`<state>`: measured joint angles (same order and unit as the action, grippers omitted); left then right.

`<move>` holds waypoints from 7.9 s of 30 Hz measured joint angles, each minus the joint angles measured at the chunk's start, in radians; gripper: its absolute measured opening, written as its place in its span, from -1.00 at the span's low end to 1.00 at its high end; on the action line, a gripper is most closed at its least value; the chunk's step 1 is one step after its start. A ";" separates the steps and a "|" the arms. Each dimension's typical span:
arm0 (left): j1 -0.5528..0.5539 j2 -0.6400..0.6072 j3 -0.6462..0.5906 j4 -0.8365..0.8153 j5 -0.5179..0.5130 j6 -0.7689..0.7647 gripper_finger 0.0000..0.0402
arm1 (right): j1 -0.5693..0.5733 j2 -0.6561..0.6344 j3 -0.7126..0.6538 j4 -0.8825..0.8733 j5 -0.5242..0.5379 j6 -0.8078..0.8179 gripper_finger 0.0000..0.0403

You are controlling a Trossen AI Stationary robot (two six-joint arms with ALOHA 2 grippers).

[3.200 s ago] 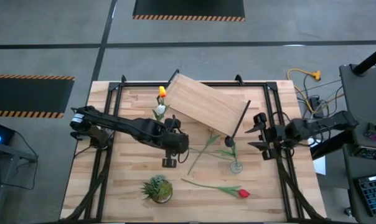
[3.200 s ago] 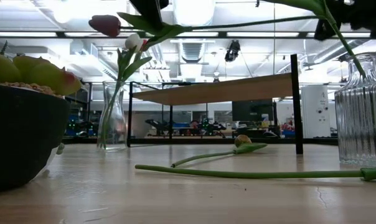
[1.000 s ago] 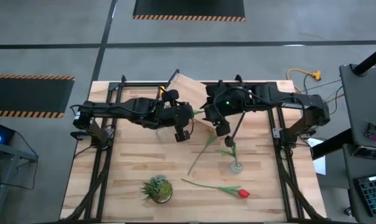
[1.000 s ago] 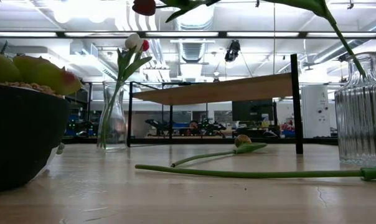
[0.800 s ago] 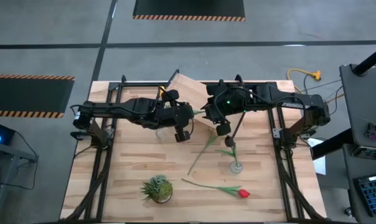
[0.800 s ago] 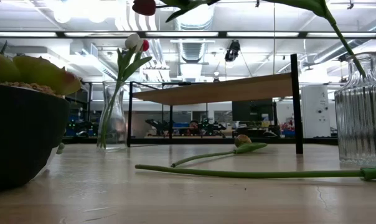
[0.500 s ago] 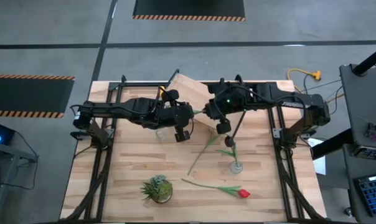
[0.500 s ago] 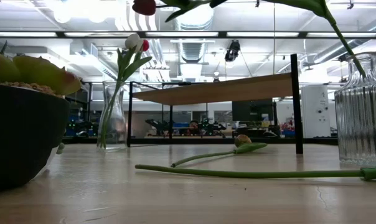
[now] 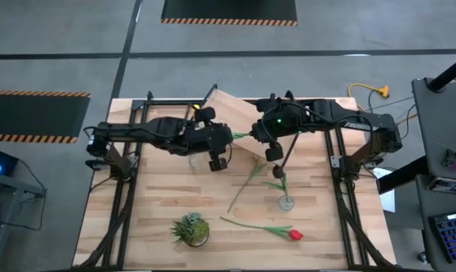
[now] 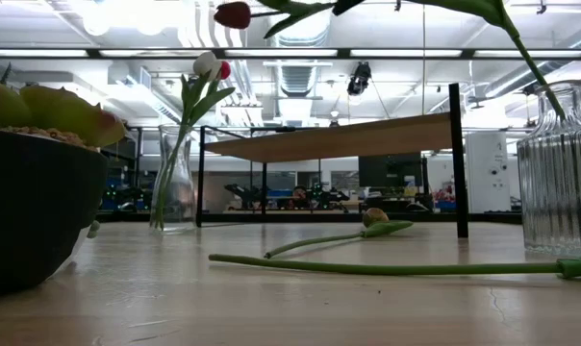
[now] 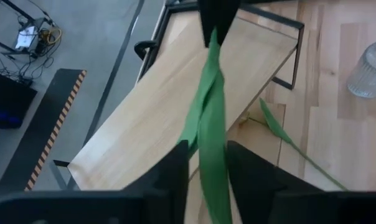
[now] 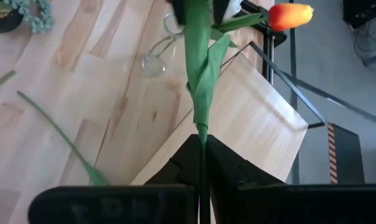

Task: Pick and place flowers into a vace then onto a shelf
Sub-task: Put the dark red tulip into the left transparent vase

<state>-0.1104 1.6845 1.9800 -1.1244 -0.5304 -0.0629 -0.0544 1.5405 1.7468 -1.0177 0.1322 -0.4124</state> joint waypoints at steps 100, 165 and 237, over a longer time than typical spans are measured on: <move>0.180 -0.118 -0.527 1.536 0.472 0.242 0.56 | -0.057 -0.592 -0.898 1.285 -0.192 0.252 -0.96; 0.168 -0.665 -0.665 0.971 0.263 0.237 -1.00 | -0.055 -1.194 -1.358 1.009 -0.210 0.462 -0.40; 0.089 -0.652 -0.476 0.041 0.155 -0.025 -1.00 | -0.055 -1.238 -1.637 1.171 -0.209 0.544 -0.67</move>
<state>-0.0216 1.0329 1.5040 -1.0836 -0.3756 -0.0879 -0.1093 0.3027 0.1097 0.1531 -0.0772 0.1314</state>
